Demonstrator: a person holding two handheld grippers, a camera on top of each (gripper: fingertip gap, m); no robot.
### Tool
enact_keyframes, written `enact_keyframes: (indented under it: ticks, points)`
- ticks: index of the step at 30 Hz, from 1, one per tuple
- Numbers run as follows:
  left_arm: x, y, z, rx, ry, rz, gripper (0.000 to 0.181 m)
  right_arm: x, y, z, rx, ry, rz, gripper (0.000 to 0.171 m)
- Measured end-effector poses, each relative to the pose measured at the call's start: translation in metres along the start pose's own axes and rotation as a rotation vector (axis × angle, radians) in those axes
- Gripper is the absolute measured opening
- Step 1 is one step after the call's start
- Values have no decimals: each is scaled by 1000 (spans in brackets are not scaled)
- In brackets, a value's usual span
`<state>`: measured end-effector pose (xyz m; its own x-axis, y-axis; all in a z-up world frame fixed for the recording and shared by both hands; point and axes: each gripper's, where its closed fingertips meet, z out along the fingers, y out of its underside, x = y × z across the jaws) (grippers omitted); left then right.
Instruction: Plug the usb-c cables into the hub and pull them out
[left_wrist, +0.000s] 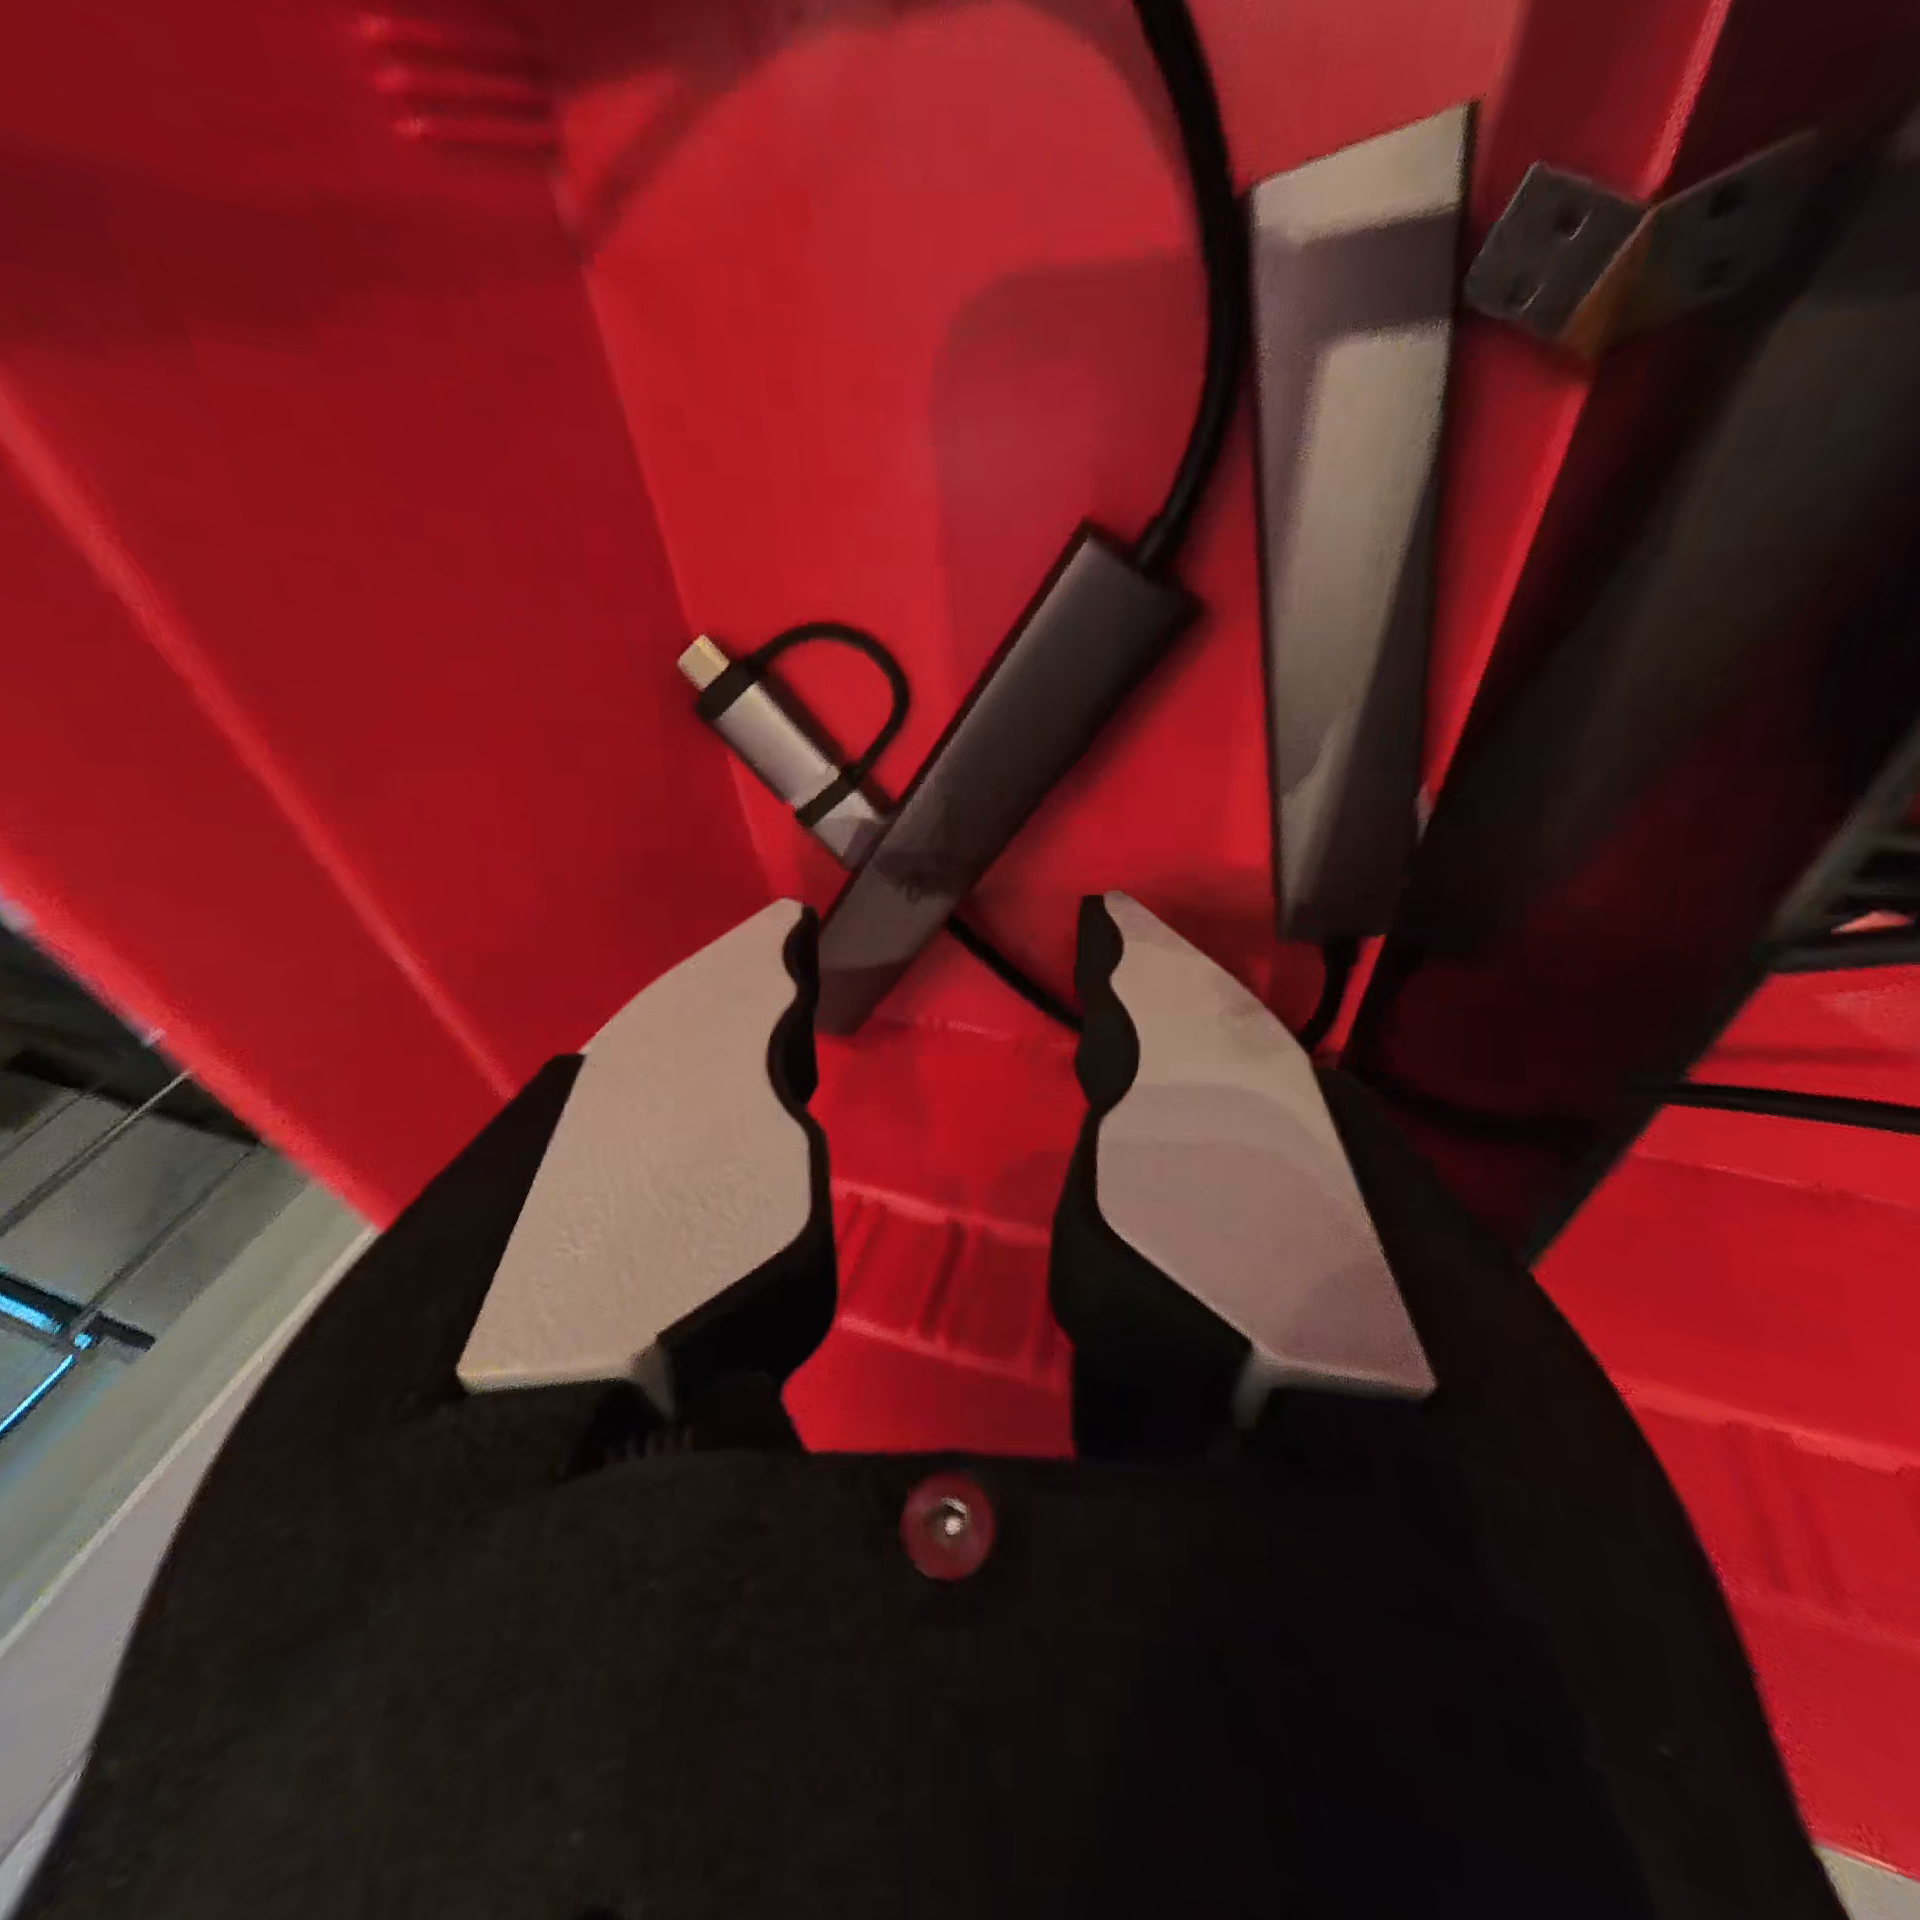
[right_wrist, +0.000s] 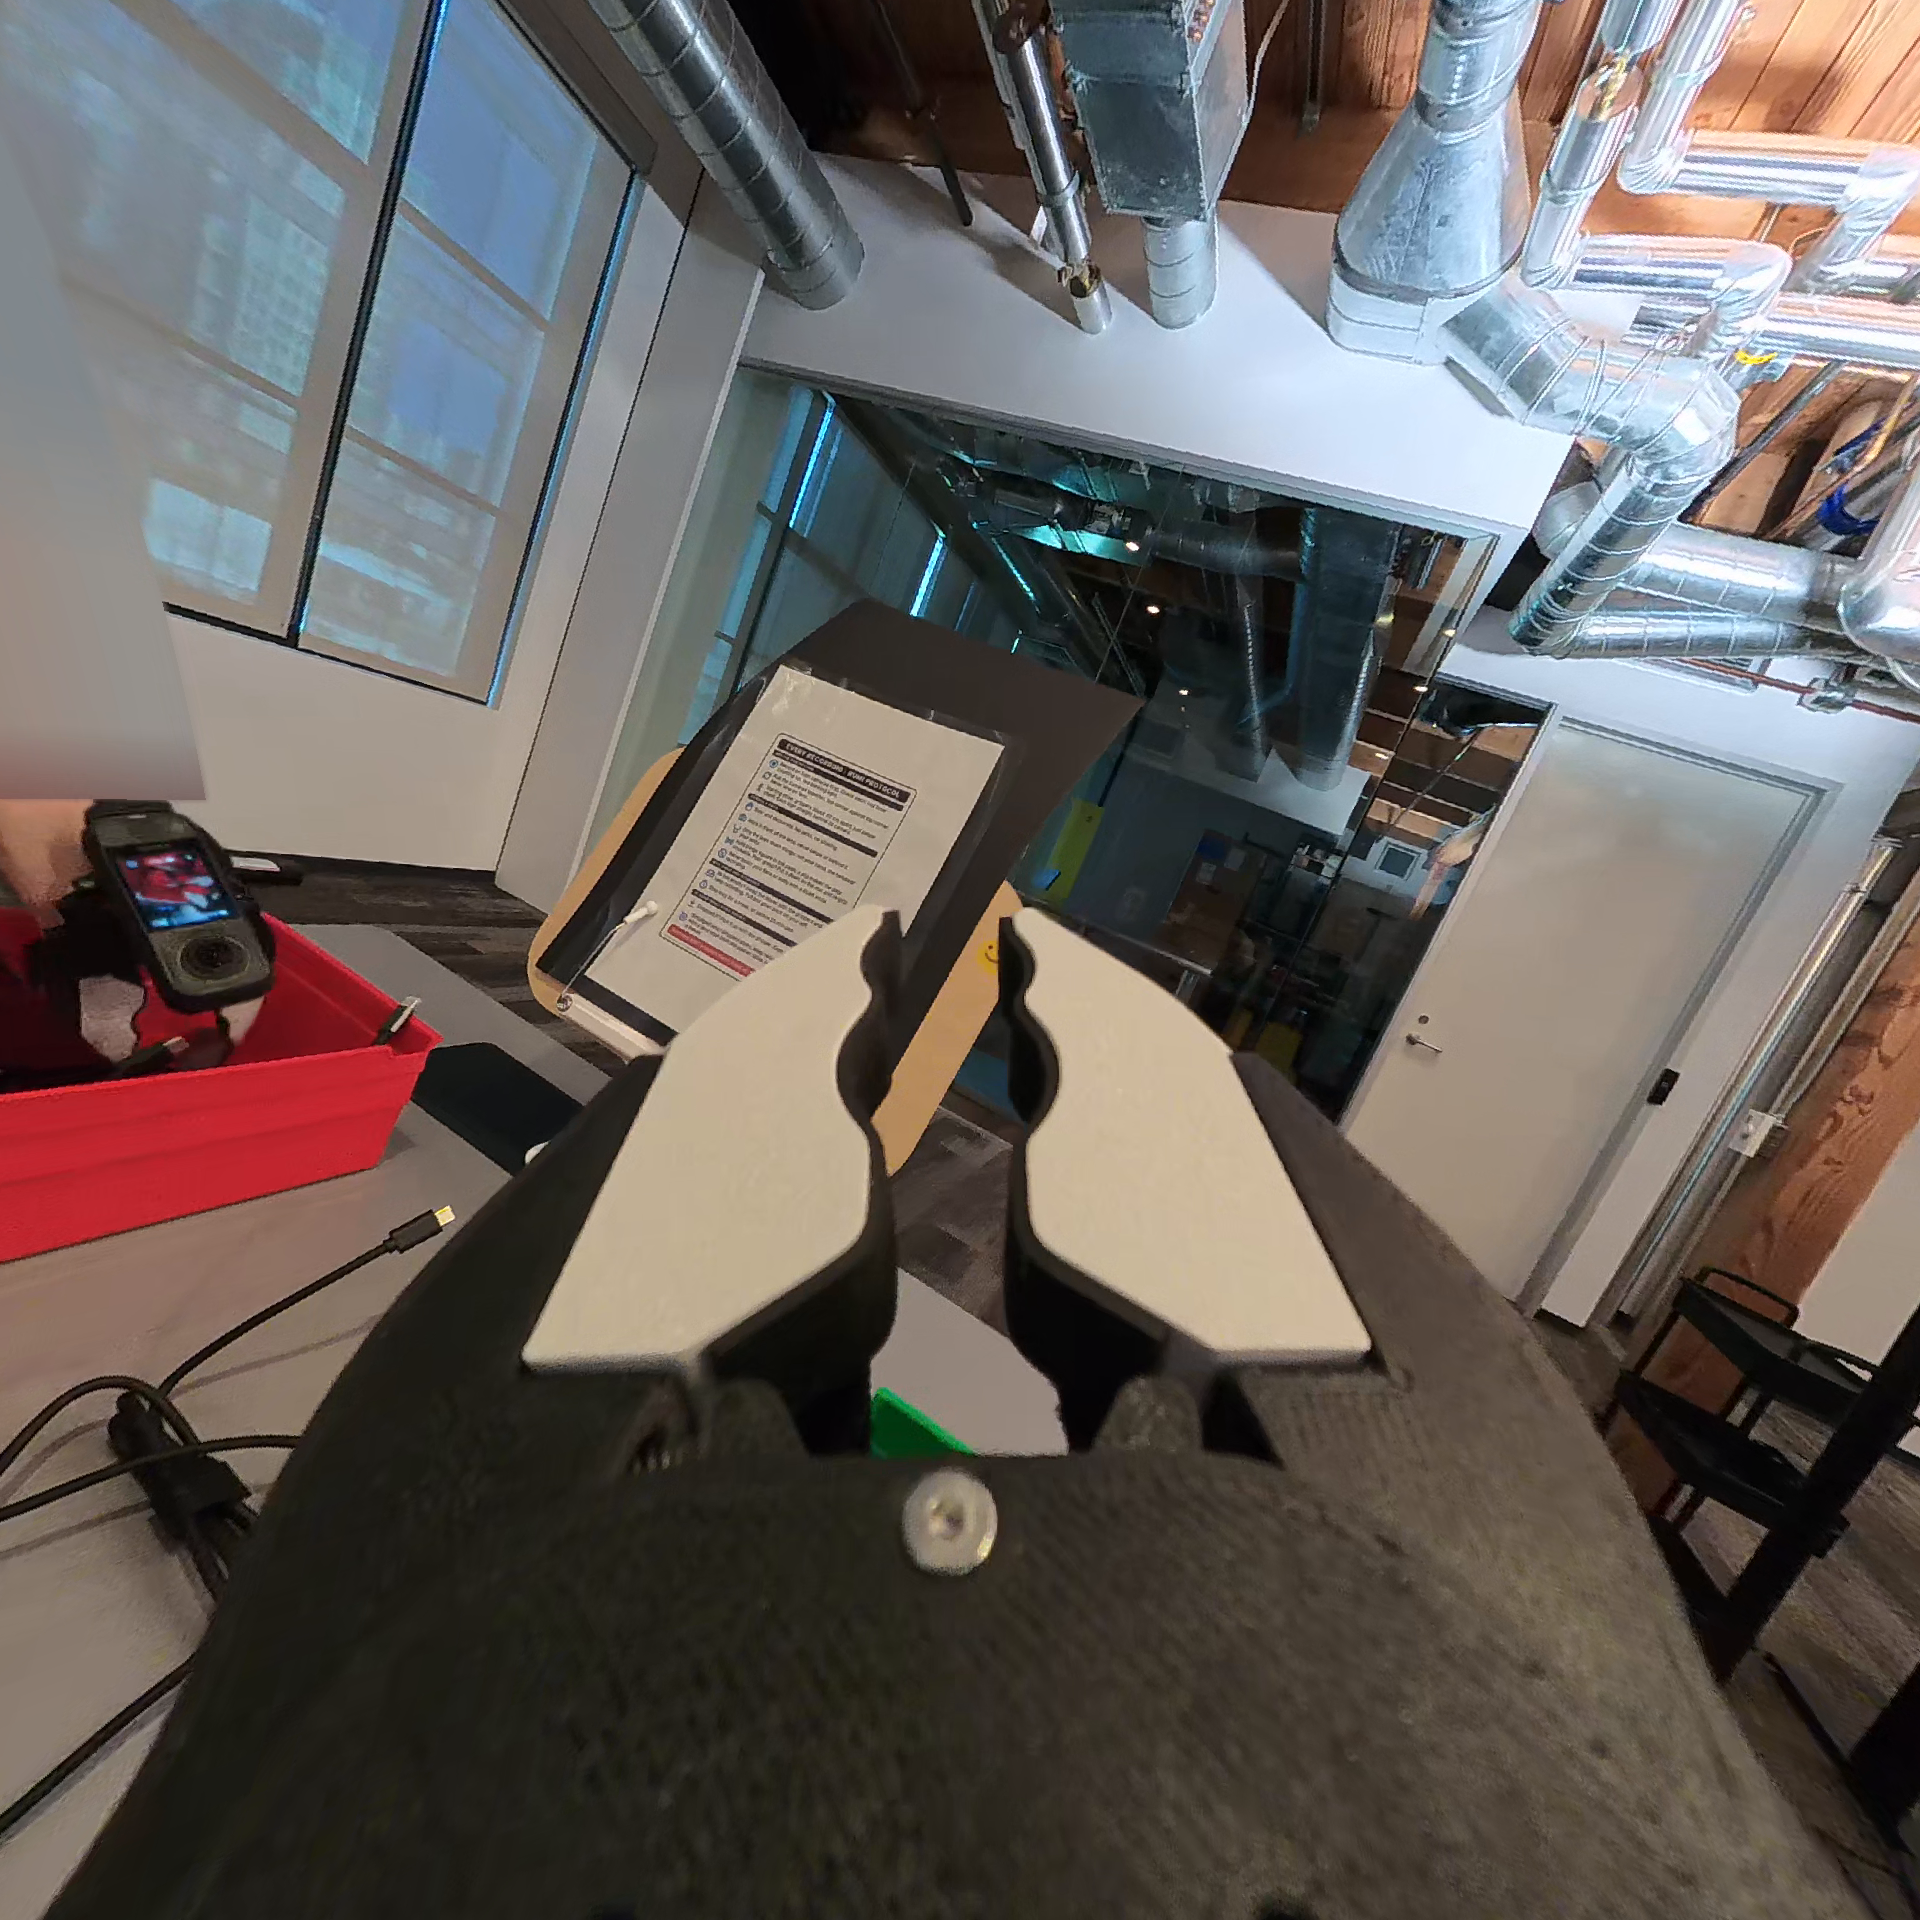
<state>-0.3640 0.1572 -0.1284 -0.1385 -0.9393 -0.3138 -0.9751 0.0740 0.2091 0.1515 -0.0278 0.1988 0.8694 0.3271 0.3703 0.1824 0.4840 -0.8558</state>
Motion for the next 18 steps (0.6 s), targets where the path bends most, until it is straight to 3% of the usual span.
enact_keyframes:
  ticks: [5, 10, 18]
  points:
    - [1, -18, 13, 37, 21, 52, 48, -3, 9, 6, -27, -19, 13, 18]
    - [8, -16, 18, 17, 86, 66, 31, -9, 15, 12, -50, -44, 14, 18]
    - [9, -16, 18, 50, 97, 51, 30, -19, 15, 14, -71, -85, -5, 18]
